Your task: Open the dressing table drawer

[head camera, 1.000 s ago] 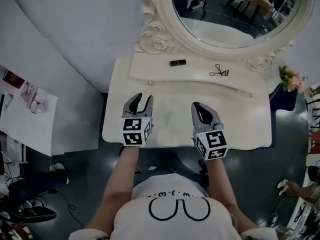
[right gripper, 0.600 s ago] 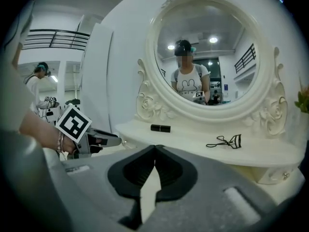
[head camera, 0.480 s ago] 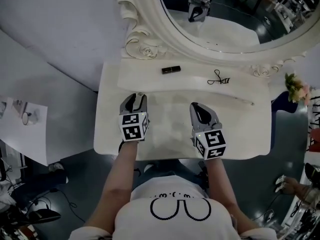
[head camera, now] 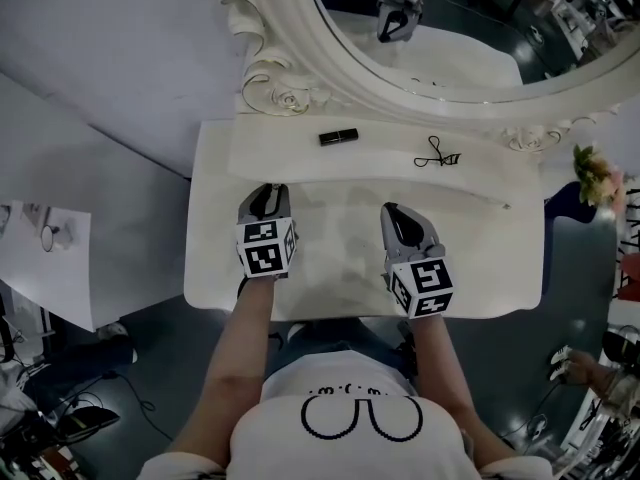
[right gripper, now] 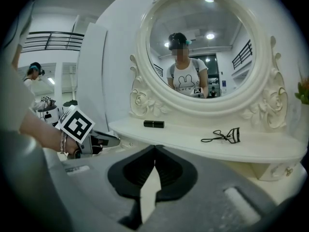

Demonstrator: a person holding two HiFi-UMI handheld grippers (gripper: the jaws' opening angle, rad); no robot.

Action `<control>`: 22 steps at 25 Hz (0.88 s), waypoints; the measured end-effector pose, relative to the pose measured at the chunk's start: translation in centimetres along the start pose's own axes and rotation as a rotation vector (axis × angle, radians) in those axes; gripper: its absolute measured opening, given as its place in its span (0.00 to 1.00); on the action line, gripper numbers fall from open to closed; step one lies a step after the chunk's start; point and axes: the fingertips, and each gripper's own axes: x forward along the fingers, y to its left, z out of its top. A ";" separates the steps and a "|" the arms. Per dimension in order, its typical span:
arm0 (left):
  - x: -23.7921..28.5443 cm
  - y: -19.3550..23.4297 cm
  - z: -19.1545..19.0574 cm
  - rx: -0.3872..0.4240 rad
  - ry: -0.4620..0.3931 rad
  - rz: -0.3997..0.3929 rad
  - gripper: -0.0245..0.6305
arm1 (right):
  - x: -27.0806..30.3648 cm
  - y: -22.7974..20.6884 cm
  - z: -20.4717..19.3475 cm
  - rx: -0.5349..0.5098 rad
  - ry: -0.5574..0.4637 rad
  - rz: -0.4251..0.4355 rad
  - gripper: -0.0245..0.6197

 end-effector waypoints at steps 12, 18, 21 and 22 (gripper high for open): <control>-2.7 -0.5 -2.1 0.000 0.023 -0.016 0.18 | -2.6 2.7 -1.0 0.002 -0.007 -0.014 0.04; -3.9 -0.7 -3.0 -0.003 0.025 -0.022 0.18 | -4.5 3.4 -1.8 0.010 -0.002 -0.042 0.04; -4.7 -0.8 -3.5 -0.004 0.026 -0.022 0.18 | -5.3 3.7 -2.0 0.016 -0.007 -0.054 0.04; -5.0 -0.9 -3.7 -0.003 0.026 -0.021 0.18 | -5.5 3.7 -2.1 0.018 -0.008 -0.058 0.04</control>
